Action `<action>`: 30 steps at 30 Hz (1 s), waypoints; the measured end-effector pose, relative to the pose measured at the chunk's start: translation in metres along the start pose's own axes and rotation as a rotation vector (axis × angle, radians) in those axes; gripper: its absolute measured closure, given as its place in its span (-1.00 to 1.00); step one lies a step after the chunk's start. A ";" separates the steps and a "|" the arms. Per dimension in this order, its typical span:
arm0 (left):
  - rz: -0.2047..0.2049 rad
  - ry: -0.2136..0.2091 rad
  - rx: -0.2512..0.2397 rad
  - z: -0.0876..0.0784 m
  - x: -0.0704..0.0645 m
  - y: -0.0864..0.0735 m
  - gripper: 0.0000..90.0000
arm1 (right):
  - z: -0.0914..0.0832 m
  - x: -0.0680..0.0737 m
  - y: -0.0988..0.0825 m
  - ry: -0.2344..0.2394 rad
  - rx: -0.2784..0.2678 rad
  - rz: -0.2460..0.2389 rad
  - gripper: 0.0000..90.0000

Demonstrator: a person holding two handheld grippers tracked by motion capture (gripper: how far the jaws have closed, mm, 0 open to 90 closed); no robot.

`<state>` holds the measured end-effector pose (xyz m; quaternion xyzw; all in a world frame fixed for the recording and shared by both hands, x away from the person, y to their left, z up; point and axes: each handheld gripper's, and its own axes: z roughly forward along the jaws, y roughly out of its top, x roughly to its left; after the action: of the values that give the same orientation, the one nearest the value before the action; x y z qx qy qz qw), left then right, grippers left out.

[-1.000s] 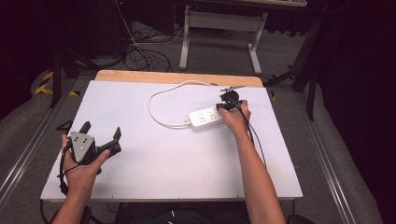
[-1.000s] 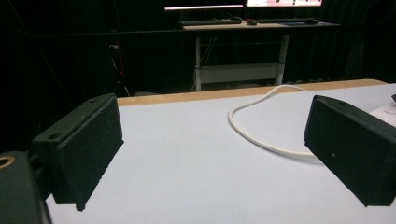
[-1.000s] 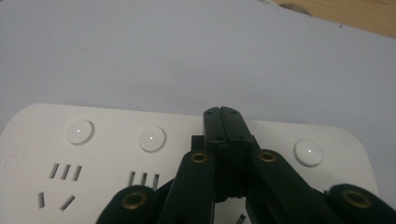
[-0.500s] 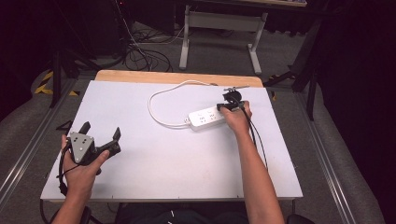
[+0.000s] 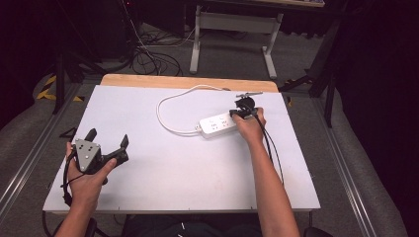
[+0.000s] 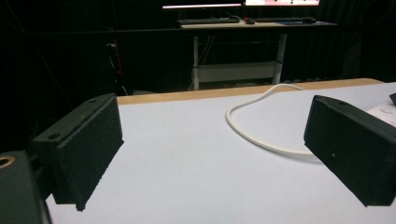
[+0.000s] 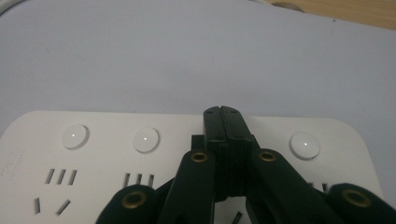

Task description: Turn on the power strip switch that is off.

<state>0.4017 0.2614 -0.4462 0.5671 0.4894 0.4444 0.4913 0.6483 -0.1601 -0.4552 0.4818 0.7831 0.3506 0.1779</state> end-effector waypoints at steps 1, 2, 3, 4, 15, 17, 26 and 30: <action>0.000 0.000 0.000 0.000 0.000 0.000 -0.89 | 0.000 -0.001 0.000 0.007 -0.001 0.011 1.00; 0.002 -0.001 0.000 0.001 0.000 0.000 -0.89 | 0.000 -0.001 0.000 0.007 -0.001 0.011 1.00; 0.001 0.000 0.001 0.001 0.000 0.000 -0.89 | 0.000 -0.001 0.000 0.007 -0.002 0.013 1.00; 0.001 0.000 0.002 0.001 0.000 0.000 -0.89 | 0.000 -0.002 0.000 0.011 -0.002 0.016 1.00; 0.002 -0.001 0.004 0.001 0.000 0.000 -0.89 | 0.000 0.002 0.000 0.006 -0.021 0.017 1.00; 0.002 0.000 0.004 0.001 0.000 0.000 -0.89 | 0.000 0.001 -0.001 0.011 -0.023 0.022 1.00; 0.002 0.001 0.002 0.001 0.000 0.000 -0.89 | 0.001 0.002 -0.001 -0.002 -0.026 0.007 1.00; 0.006 -0.001 0.005 0.001 -0.001 0.000 -0.89 | 0.001 0.003 -0.001 -0.009 -0.031 0.007 1.00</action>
<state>0.4027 0.2607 -0.4468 0.5701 0.4887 0.4442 0.4888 0.6464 -0.1571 -0.4561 0.4835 0.7750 0.3610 0.1877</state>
